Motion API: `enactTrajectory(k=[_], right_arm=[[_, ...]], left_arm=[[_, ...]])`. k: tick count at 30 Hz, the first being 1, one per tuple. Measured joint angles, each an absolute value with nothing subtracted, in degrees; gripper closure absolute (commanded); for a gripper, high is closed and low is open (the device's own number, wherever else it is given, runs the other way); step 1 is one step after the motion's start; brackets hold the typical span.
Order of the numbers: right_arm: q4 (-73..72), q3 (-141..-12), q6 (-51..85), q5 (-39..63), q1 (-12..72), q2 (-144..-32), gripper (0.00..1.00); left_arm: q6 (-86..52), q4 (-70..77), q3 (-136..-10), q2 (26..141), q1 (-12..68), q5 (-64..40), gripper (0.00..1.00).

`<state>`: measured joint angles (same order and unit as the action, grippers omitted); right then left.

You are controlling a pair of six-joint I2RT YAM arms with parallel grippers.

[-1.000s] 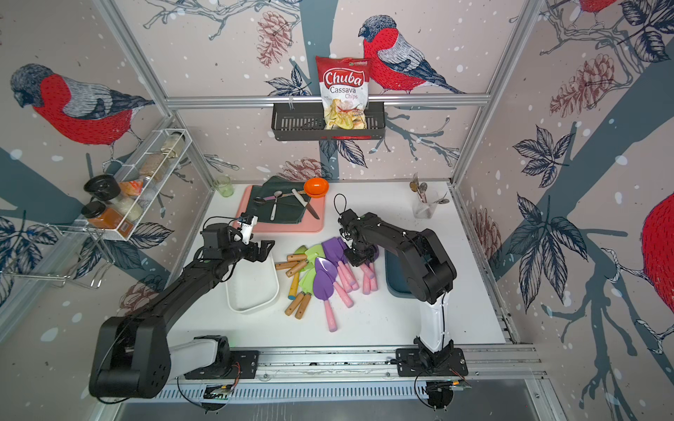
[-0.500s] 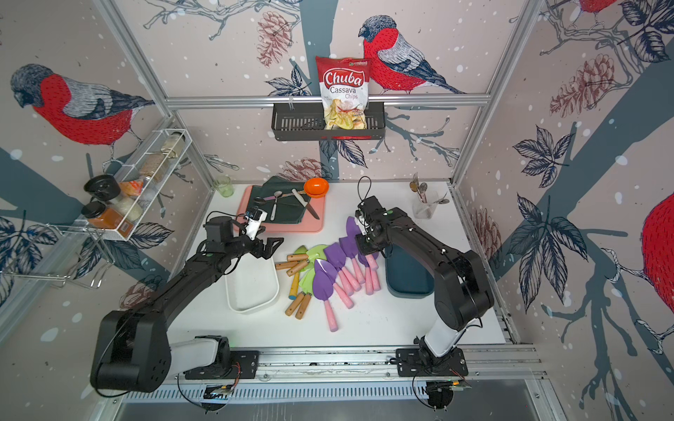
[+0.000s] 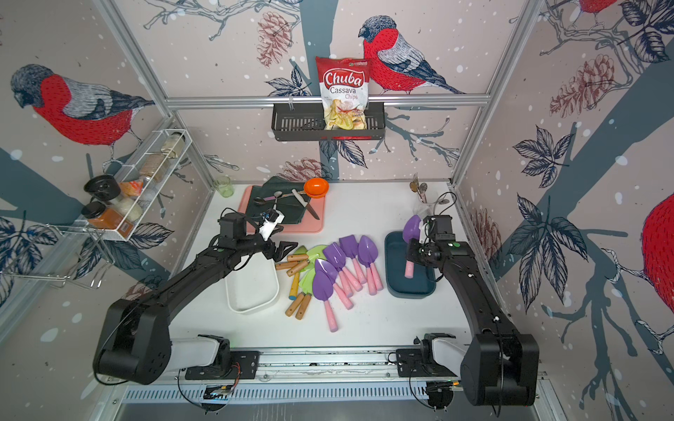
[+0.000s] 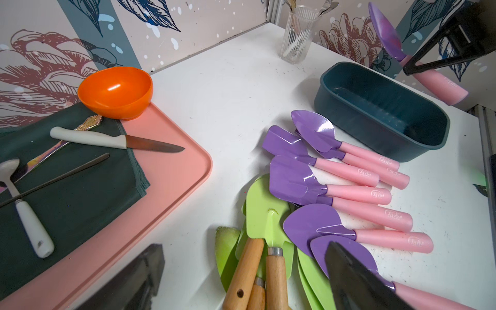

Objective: Sort the small shovels by color and place them into the storage box
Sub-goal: Place the shovel in the storage box.

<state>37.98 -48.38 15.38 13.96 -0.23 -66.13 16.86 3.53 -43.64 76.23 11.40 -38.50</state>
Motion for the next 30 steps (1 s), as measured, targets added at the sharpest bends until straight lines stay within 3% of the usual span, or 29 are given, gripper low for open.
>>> enactTrajectory(k=[12, 30], right_arm=[[37.19, -42.94, 16.62, 15.35, -1.87, -71.66, 0.87], [31.55, -49.91, 14.98, 12.08, 10.66, -90.04, 0.78]], left_arm=[[17.02, 3.49, -43.4, 76.03, 11.75, -38.68, 0.03], [17.41, 3.22, -42.02, 75.35, 11.77, -37.43, 0.03]])
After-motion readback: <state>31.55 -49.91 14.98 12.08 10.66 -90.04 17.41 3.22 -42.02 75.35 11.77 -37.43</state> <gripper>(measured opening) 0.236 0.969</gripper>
